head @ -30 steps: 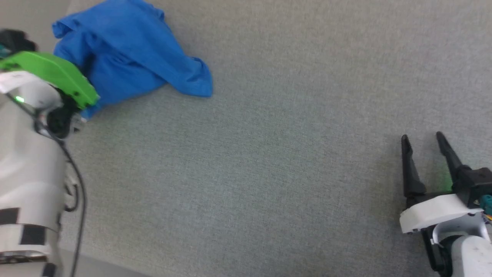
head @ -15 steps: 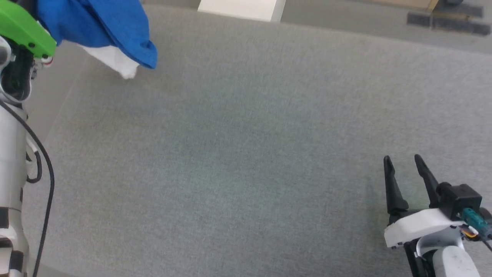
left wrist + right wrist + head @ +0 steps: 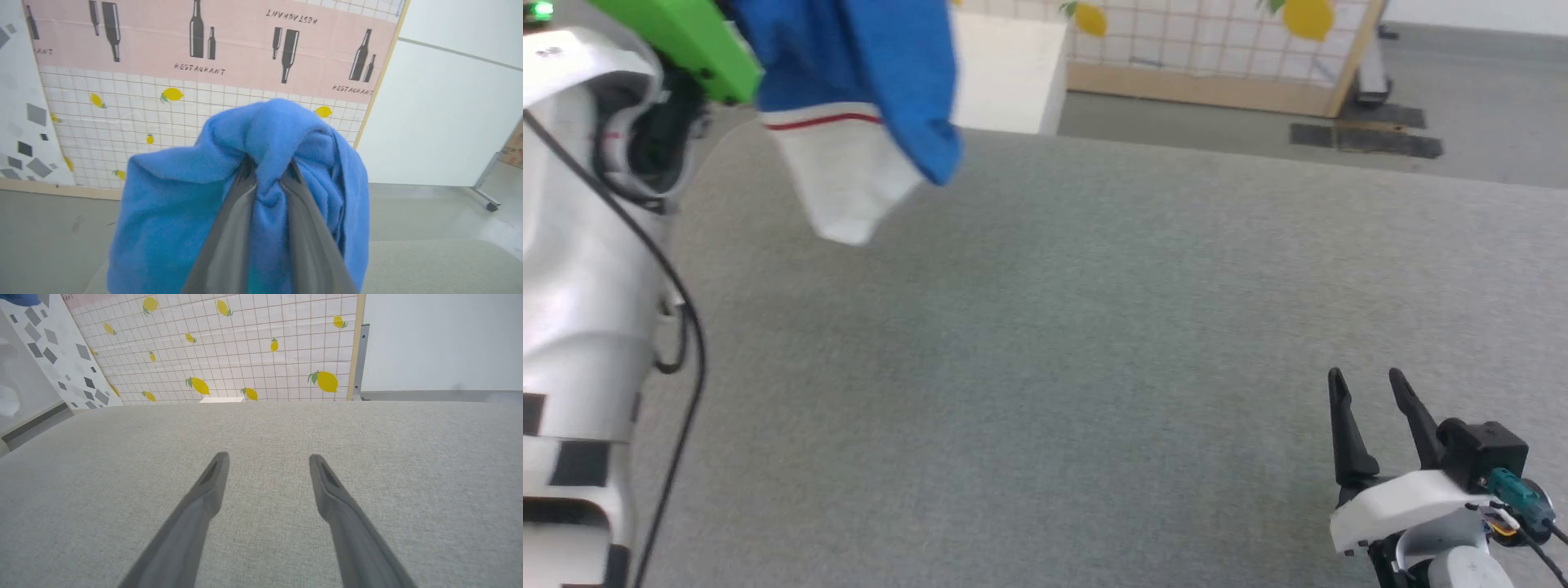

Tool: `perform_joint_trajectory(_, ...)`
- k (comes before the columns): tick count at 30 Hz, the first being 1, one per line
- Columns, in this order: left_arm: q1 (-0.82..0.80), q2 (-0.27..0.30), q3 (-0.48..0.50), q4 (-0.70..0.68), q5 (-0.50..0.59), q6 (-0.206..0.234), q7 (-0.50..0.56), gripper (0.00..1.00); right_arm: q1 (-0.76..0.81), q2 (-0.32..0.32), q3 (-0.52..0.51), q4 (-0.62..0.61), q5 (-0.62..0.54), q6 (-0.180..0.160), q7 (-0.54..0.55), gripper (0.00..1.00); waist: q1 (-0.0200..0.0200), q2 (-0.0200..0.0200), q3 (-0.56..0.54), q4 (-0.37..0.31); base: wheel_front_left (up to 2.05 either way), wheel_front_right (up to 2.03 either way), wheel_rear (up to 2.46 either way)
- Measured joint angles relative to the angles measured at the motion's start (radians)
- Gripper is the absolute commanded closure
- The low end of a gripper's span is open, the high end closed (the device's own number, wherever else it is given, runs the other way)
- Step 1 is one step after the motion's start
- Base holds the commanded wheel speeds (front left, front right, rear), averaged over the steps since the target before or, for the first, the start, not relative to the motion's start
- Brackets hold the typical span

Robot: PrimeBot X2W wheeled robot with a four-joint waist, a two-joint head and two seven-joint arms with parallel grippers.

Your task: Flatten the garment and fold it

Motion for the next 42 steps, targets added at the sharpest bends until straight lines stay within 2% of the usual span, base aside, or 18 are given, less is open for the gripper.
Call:
perform_joint_trajectory(14, 0.008, -0.080, -0.167, -0.089, -0.105, 0.000, 0.035, 1.00, 0.007, 0.000, -0.030, 0.028, 0.003, 0.000, -0.016, 0.00, 0.0000, 0.0000, -0.036, -0.178, 0.00, 0.00, 0.00)
perform_joint_trajectory(20, 0.073, -0.105, -0.237, -0.082, -0.132, 0.000, 0.056, 1.00, 0.007, -0.001, -0.045, 0.028, 0.000, 0.000, -0.019, 0.00, 0.0000, 0.0000, -0.026, -0.244, 0.00, 0.00, 0.00)
perform_joint_trajectory(25, 0.149, -0.127, -0.307, -0.035, -0.127, 0.000, 0.075, 1.00, 0.007, -0.001, -0.046, 0.026, 0.000, 0.000, -0.021, 0.00, 0.0000, 0.0000, 0.003, -0.266, 0.00, 0.00, 0.00)
perform_joint_trajectory(33, 0.261, -0.173, -0.433, 0.139, -0.086, 0.005, 0.167, 1.00, 0.004, -0.001, -0.038, 0.024, 0.001, 0.000, -0.024, 0.00, 0.0000, 0.0000, 0.042, -0.276, 0.00, 0.00, 0.00)
perform_joint_trajectory(42, 0.319, -0.238, -0.492, 0.259, -0.127, 0.005, 0.268, 1.00, -0.007, 0.000, -0.028, 0.030, 0.007, 0.000, -0.024, 0.00, 0.0000, 0.0000, 0.051, -0.265, 0.00, 0.00, 0.00)
